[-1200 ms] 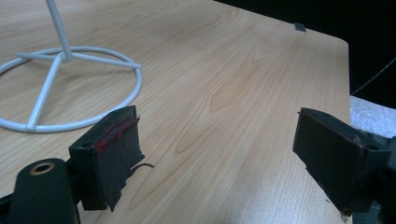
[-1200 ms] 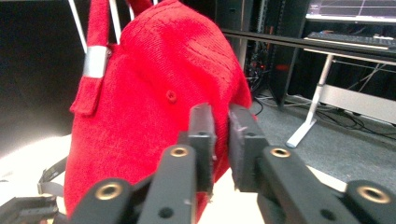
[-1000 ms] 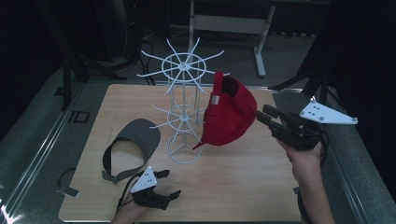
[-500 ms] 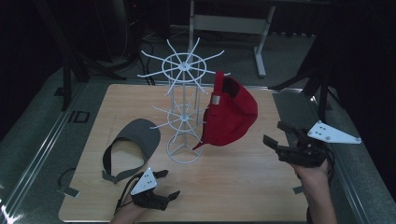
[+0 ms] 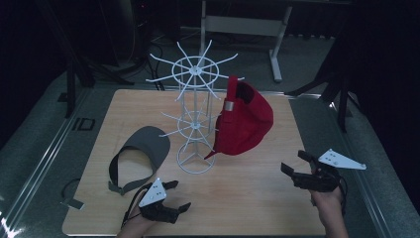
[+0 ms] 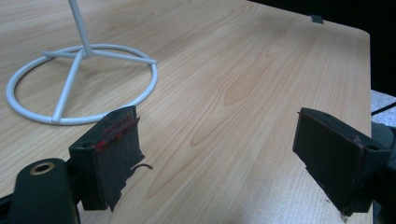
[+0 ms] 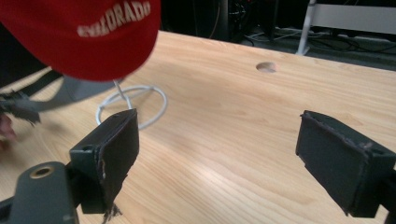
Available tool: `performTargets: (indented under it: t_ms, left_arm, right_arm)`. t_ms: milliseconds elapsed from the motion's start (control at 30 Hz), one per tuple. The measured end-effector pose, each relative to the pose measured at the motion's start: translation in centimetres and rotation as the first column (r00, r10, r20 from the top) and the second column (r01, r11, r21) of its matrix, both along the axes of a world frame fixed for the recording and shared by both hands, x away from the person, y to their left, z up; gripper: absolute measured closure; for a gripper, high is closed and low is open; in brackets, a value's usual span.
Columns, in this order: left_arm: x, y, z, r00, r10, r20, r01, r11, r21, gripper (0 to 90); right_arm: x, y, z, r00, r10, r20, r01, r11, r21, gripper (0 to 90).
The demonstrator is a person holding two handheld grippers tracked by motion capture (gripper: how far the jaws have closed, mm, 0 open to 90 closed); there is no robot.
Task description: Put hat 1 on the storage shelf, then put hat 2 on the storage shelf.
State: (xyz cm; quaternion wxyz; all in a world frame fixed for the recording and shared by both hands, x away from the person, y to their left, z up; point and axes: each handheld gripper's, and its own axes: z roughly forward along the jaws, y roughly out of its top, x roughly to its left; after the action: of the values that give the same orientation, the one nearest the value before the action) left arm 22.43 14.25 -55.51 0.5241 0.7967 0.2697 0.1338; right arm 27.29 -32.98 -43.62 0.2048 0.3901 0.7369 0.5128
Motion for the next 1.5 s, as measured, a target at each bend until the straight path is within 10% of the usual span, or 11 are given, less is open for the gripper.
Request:
performTargets:
  t_ms: [400, 900, 1233, 1500]
  left_arm:
    - [0.0, 0.3, 0.4, 0.9999, -0.001, 0.013, 0.001, 0.9992, 0.040, 15.1]
    - [-0.3, 3.0, 0.2, 0.9958, 0.081, -0.044, -0.079, 0.9957, 0.050, 15.1]
    - [-1.1, 4.3, -0.1, 0.9916, 0.104, -0.077, -0.099, 0.9924, 0.074, 14.5]
    - [-2.3, 7.5, 0.6, 0.9730, 0.223, -0.059, -0.217, 0.9715, 0.096, 14.3]
  right_arm:
    - [0.0, -1.5, -4.3, 0.9946, -0.099, 0.034, 0.102, 0.988, -0.118, 14.1]
    - [0.3, -3.3, -8.3, 0.9901, -0.131, -0.049, 0.126, 0.987, -0.096, 18.6]
    - [0.4, -3.6, -10.6, 0.9856, -0.168, -0.011, 0.167, 0.984, -0.065, 17.1]
    - [0.6, -3.8, -11.4, 0.9838, -0.178, -0.018, 0.178, 0.984, -0.026, 16.0]
